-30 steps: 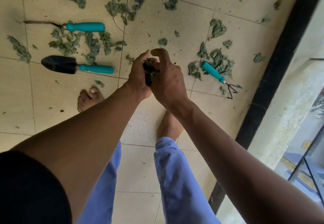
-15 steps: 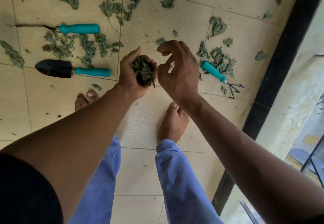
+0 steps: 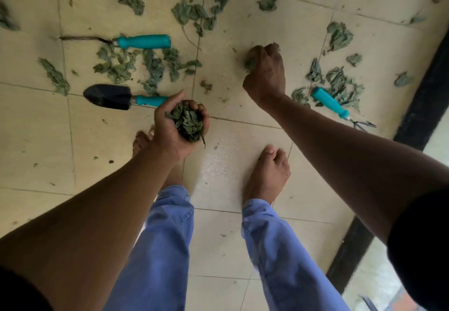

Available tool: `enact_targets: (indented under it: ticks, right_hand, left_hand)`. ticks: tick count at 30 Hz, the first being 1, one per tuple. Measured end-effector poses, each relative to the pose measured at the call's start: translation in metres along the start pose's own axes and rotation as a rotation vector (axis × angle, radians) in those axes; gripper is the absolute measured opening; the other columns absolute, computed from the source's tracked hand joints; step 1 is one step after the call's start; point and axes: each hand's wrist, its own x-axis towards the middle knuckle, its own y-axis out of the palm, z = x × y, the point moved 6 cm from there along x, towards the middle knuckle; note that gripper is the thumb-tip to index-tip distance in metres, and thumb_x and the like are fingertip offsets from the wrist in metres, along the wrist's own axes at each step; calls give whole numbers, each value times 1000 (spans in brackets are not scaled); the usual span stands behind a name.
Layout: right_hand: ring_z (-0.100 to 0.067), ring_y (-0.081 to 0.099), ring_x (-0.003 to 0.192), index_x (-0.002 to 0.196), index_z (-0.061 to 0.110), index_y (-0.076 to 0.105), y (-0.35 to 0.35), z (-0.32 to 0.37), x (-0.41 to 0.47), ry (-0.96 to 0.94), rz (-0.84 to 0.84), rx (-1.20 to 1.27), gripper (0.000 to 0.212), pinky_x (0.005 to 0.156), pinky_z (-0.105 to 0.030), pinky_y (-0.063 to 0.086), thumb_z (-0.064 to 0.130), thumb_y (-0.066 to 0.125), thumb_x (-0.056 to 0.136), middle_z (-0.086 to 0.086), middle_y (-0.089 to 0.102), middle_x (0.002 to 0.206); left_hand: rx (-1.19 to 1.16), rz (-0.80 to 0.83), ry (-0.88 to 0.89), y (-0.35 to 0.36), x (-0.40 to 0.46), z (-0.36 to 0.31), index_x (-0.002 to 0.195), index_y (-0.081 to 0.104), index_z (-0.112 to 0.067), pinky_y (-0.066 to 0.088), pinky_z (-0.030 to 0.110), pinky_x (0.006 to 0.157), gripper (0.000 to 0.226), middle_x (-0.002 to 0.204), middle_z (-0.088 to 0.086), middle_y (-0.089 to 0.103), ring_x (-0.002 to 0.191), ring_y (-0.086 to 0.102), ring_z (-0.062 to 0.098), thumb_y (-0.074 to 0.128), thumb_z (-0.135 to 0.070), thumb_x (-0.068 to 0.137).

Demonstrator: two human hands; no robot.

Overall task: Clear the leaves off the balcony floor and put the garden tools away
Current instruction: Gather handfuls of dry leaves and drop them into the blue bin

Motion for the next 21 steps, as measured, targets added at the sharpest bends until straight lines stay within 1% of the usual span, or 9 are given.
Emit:
enact_targets:
  ticks: [3, 5, 7, 9, 11, 14, 15, 17, 21]
  right_hand:
    - [-33, 55, 104, 115, 5, 64, 19, 26, -7, -84, 27, 36, 43, 85, -34, 52, -3, 57, 73, -15, 54, 118]
    - [-31, 55, 107, 121, 8, 62, 33, 45, -13, -168, 74, 43, 43, 90, -36, 53, 9, 68, 79, -14, 54, 122]
    - [-30, 52, 113, 132, 12, 56, 48, 64, -19, -253, 114, -6, 53, 89, -34, 51, 15, 73, 82, -13, 50, 127]
    - [-31, 51, 111, 138, 14, 50, 59, 80, -21, -302, 116, -61, 58, 80, -31, 48, 2, 68, 84, -14, 47, 127]
    - [-31, 53, 106, 137, 12, 48, 65, 94, -20, -314, 114, -71, 62, 77, -31, 46, -10, 62, 82, -15, 48, 123]
    - [-32, 55, 99, 135, 11, 50, 70, 115, -16, -383, 96, -46, 59, 78, -35, 50, -11, 61, 81, -16, 49, 120]
    - [-31, 55, 99, 137, 12, 49, 70, 121, -14, -400, 89, -54, 60, 77, -34, 50, -9, 62, 82, -16, 48, 122]
    - [-31, 52, 108, 144, 18, 43, 67, 132, -11, -421, 85, -148, 68, 76, -30, 50, 1, 67, 83, -16, 44, 130]
    - [-32, 44, 119, 148, 31, 36, 67, 148, -10, -494, 136, -391, 80, 71, -34, 50, 33, 79, 81, -13, 36, 141]
  left_hand:
    - [-8, -5, 2, -20, -9, -8, 76, 61, -12, 55, 26, 62, 33, 84, 4, 57, 77, 61, 18, 60, -38, 96]
    - [-20, -15, 13, -27, -11, -15, 76, 61, -11, 55, 26, 61, 33, 85, 5, 56, 76, 61, 18, 60, -38, 96]
    - [-28, -22, 30, -29, -11, -23, 76, 60, -11, 54, 25, 60, 34, 84, 5, 56, 76, 60, 17, 58, -38, 96]
    - [-48, -25, 38, -28, -10, -32, 75, 60, -11, 54, 24, 61, 35, 83, 5, 57, 75, 61, 17, 58, -38, 96]
    - [-79, -15, 45, -27, -10, -39, 76, 61, -11, 55, 24, 63, 33, 82, 5, 58, 75, 62, 17, 60, -38, 95]
    - [-79, 2, 85, -29, -9, -50, 77, 61, -11, 55, 25, 63, 32, 82, 5, 57, 74, 63, 18, 59, -37, 96]
    - [-78, 5, 99, -30, -10, -53, 77, 61, -11, 55, 26, 63, 31, 83, 5, 57, 75, 63, 18, 60, -36, 96]
    - [-97, 7, 111, -34, -10, -58, 78, 61, -11, 55, 26, 63, 29, 85, 5, 56, 76, 63, 19, 61, -35, 95]
    - [-77, 31, 133, -39, -15, -65, 78, 59, -11, 53, 26, 60, 29, 85, 5, 55, 74, 61, 18, 61, -36, 94]
